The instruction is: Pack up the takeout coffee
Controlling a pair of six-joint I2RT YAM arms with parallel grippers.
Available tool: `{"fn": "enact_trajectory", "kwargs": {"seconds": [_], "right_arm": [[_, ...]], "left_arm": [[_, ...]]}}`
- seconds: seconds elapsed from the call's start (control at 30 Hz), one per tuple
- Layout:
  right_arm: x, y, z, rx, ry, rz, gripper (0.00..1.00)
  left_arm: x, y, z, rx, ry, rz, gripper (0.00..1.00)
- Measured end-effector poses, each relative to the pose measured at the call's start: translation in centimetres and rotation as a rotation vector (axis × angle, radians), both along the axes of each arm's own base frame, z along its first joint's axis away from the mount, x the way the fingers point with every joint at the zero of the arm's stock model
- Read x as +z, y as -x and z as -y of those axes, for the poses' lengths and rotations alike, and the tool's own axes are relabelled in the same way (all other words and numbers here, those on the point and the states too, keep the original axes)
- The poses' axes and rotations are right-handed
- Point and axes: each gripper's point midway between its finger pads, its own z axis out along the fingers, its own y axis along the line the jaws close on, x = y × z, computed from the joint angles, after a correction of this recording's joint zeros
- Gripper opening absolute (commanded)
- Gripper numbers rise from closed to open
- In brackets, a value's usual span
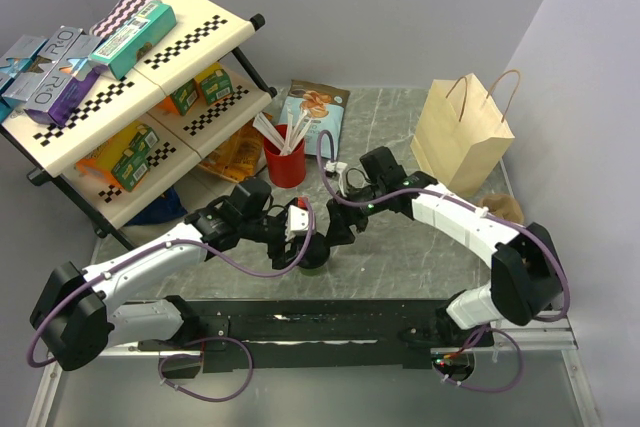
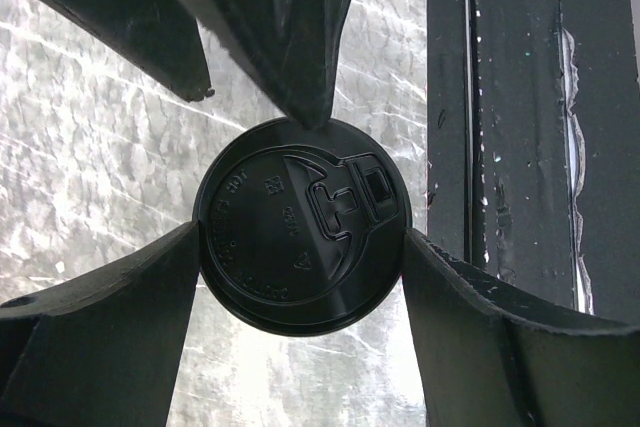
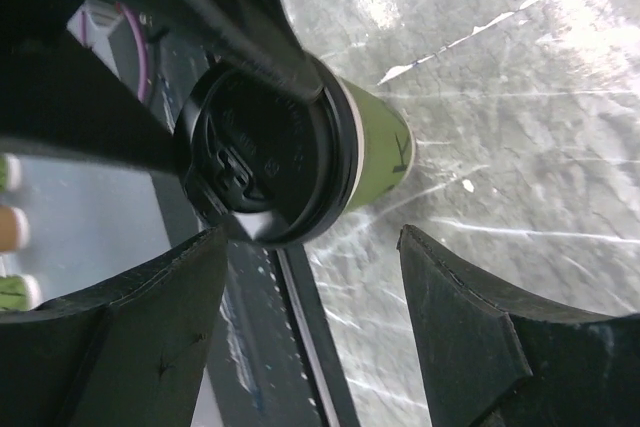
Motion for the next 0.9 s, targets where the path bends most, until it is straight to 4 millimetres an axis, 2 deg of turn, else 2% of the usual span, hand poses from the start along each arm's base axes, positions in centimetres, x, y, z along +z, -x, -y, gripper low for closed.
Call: {"fn": "enact_trajectory", "kwargs": {"seconds": [0.37, 0.73, 0.9], "right_arm": [[-0.1, -1.2, -2.0, -0.038, -0.038, -0.105, 0.76], [-2.3, -1.3, -2.7, -0.069, 0.003, -0.206, 0.72], [-2.5, -1.3, -2.8, -0.083, 0.005, -0.231, 0.70]], "left_arm": [[-0.1, -0.5, -0.1, 0.028, 0.005, -0.002, 0.80], [-0.1, -0.8, -0.1, 0.058, 0.019, -0.023, 0.81], [-0.1, -0.9, -0.1, 0.077, 0.026, -0.040, 0.83]]}}
